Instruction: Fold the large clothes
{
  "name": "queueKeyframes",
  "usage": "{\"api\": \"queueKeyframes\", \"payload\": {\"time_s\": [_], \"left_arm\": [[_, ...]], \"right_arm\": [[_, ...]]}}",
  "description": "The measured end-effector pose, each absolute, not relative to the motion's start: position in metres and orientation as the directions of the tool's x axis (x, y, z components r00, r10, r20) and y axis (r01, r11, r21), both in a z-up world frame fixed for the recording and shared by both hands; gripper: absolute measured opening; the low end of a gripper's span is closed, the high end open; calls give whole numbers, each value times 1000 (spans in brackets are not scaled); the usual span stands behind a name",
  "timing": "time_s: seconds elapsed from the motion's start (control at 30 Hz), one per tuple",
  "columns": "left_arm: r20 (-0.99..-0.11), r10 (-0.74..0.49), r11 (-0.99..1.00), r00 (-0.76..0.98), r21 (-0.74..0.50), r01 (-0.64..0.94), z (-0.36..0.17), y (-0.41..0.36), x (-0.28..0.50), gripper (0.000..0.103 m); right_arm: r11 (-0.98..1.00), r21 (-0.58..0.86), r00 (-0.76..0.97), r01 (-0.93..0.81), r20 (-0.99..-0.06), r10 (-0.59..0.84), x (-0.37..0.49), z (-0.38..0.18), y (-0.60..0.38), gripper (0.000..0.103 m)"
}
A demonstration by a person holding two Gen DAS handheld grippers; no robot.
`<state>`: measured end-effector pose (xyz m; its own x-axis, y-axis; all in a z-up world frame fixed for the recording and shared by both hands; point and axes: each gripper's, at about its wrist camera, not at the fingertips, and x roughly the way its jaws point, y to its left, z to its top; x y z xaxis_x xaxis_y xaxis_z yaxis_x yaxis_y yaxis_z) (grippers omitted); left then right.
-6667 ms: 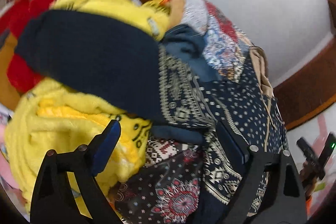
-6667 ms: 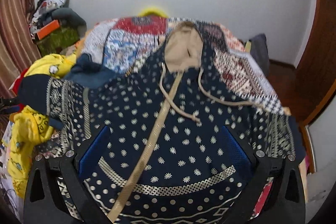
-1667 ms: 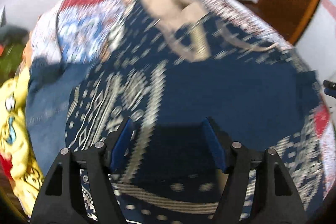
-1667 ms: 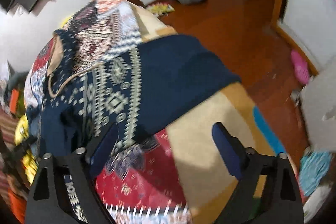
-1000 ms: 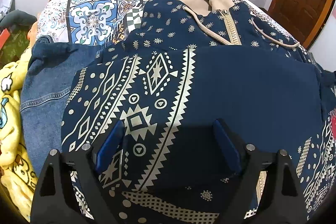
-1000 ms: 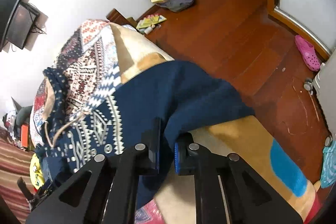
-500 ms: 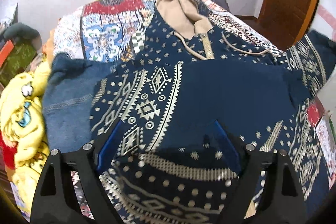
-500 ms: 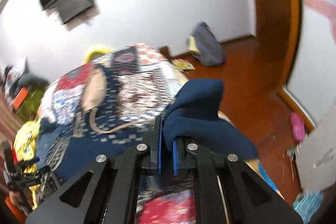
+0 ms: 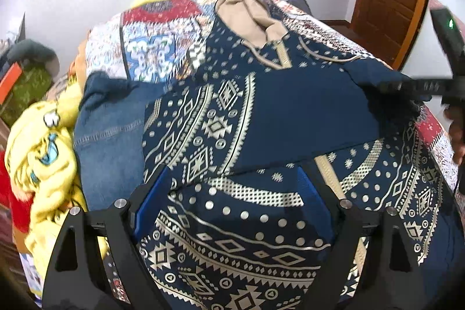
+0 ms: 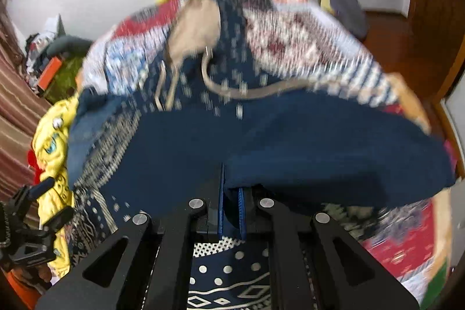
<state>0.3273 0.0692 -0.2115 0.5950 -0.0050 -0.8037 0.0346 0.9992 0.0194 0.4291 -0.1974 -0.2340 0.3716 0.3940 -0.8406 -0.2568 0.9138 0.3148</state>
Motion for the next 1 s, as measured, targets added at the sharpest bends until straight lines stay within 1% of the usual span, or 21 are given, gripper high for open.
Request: {"api": "queueKeyframes", "payload": {"time_s": [0.1, 0.17, 0.2, 0.23, 0.27, 0.4, 0.47, 0.53, 0.63, 0.8, 0.9, 1.0], "left_arm": [[-814, -6, 1000, 580, 2, 13, -218, 75, 328, 87], [-819, -3, 1000, 574, -2, 1, -221, 77, 329, 87], [-821, -1, 1000, 571, -3, -4, -221, 78, 330, 87], [-822, 0, 1000, 569, -5, -7, -222, 78, 331, 87], [-823, -1, 1000, 568, -8, -11, -222, 78, 332, 87], [-824, -5, 1000, 566, -17, -16, -224, 75, 338, 87], [-824, -5, 1000, 566, -16, -14, -224, 71, 340, 87], [-823, -4, 1000, 567, -14, -13, -224, 67, 343, 87], [-824, -9, 1000, 567, -17, -8, -224, 60, 348, 87], [-823, -13, 1000, 568, -13, 4, -224, 49, 355, 87], [-826, -5, 1000, 563, 0, 9, -227, 46, 359, 87], [-831, 5, 1000, 556, 11, 6, -232, 45, 363, 87]], "right_arm": [[919, 327, 300, -222, -874, 383, 427, -252, -194, 16], [907, 361, 239, -215, -882, 407, 420, -257, -194, 30], [896, 383, 219, -223, -876, 429, 416, -254, -198, 33], [890, 393, 212, -229, -873, 440, 411, -250, -199, 38], [884, 400, 207, -240, -869, 449, 406, -245, -204, 41], [877, 390, 258, -281, -849, 461, 385, -218, -232, 46], [885, 388, 301, -259, -838, 456, 381, -210, -250, 60], [893, 401, 356, -202, -819, 449, 382, -204, -278, 66], [898, 430, 395, -99, -811, 432, 386, -209, -317, 68], [842, 524, 393, 127, -806, 442, 404, -252, -376, 68], [787, 583, 395, 202, -784, 479, 416, -273, -394, 68], [754, 622, 440, 213, -750, 494, 421, -272, -400, 68]]}}
